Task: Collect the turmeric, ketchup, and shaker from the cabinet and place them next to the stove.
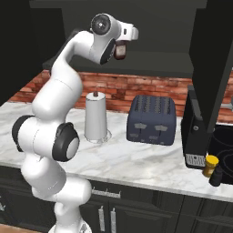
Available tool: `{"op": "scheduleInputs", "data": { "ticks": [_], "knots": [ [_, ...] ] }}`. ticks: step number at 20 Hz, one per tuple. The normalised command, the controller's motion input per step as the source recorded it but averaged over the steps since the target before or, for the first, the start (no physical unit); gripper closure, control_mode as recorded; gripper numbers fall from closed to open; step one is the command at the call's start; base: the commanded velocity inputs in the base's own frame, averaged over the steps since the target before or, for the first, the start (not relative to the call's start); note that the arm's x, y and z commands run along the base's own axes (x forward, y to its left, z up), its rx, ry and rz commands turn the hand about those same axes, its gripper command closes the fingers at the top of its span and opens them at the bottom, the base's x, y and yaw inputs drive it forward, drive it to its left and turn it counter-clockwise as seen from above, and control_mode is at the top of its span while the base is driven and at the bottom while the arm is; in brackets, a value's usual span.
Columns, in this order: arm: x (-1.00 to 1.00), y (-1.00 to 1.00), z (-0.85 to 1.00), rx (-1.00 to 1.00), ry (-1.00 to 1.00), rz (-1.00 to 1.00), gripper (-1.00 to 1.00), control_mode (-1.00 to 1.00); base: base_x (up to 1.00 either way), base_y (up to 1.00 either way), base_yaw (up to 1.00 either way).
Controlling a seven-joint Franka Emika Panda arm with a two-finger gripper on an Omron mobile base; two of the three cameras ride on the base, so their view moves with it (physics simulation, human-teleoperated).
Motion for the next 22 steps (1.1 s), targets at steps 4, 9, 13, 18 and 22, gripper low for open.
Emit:
{"op": "scheduleInputs", "data": {
  "ticks": [4,9,13,18,22],
  "knots": [
    [0.32,0.07,0.0,-0.07,0.0,0.0,-1.0,-1.0,0.0,0.0,0.0],
    [0.29,0.13,0.0,-0.03,0.0,0.0,-1.0,-1.0,0.0,0.0,0.0],
    [0.22,0.07,0.0,0.0,0.0,0.0,-1.0,-1.0,0.0,0.0,0.0],
    [0.18,0.01,0.0,0.0,0.0,0.0,-1.0,-1.0,0.0,0.0,0.0],
    [0.22,0.01,-0.01,0.0,0.0,0.0,-1.0,-1.0,0.0,0.0,0.0]
  ]
}}
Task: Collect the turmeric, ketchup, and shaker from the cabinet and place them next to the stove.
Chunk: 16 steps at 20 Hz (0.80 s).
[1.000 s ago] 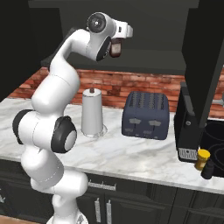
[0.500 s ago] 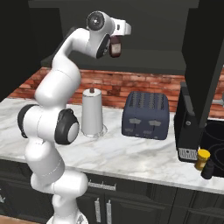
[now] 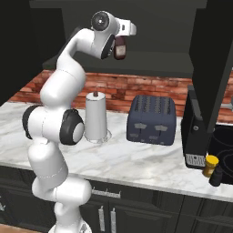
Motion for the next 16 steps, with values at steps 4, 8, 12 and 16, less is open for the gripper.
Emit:
{"op": "scheduleInputs", "data": {
  "ticks": [4,8,12,16],
  "knots": [
    [0.23,0.09,-0.04,0.0,0.02,0.0,-1.0,-1.0,0.0,0.0,0.0],
    [0.25,0.1,-0.06,0.0,0.03,0.01,-1.0,-1.0,0.0,0.0,0.0],
    [0.24,0.02,-0.03,0.0,0.03,0.02,-1.0,-1.0,0.0,0.0,0.0],
    [0.22,-0.11,0.0,0.02,0.0,0.06,-1.0,-1.0,0.0,0.0,0.0]
  ]
}}
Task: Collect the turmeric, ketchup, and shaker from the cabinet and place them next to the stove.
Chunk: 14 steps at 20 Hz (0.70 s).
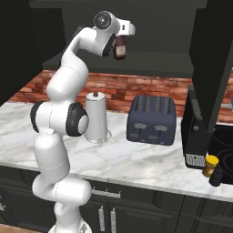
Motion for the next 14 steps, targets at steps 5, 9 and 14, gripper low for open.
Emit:
{"op": "scheduleInputs", "data": {
  "ticks": [5,9,14],
  "knots": [
    [0.18,-0.03,-0.03,0.0,0.0,0.05,-1.0,-1.0,0.0,0.0,0.0],
    [0.18,0.0,-0.12,0.0,0.01,0.04,1.0,-1.0,0.0,0.0,0.0],
    [0.09,0.0,-0.11,0.0,0.02,0.02,1.0,-1.0,0.0,0.0,0.0]
  ]
}}
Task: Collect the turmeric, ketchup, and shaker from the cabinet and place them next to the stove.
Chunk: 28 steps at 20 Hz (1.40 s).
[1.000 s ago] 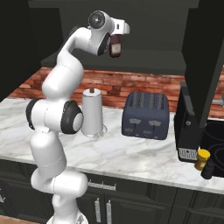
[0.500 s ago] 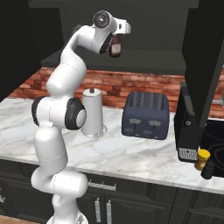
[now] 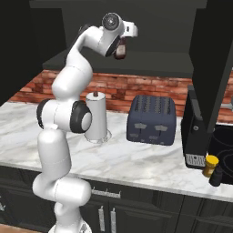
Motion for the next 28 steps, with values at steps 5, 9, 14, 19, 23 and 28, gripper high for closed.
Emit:
{"op": "scheduleInputs", "data": {
  "ticks": [5,9,14,19,23,28],
  "knots": [
    [0.0,0.0,0.0,0.0,0.0,0.0,1.0,-1.0,0.0,0.0,0.0],
    [0.0,0.0,-0.01,0.01,0.0,0.0,1.0,-1.0,0.0,0.0,0.0],
    [0.0,0.0,-0.04,0.01,0.0,0.0,1.0,-1.0,0.0,0.0,0.0],
    [0.0,0.0,-0.01,0.01,0.01,0.0,1.0,-1.0,0.0,0.0,0.0],
    [-0.33,-0.08,-0.11,0.09,-0.06,0.0,1.0,-1.0,0.0,0.0,0.0],
    [-0.72,-0.19,-0.12,0.11,-0.13,0.0,1.0,-1.0,0.0,0.0,0.0]
  ]
}}
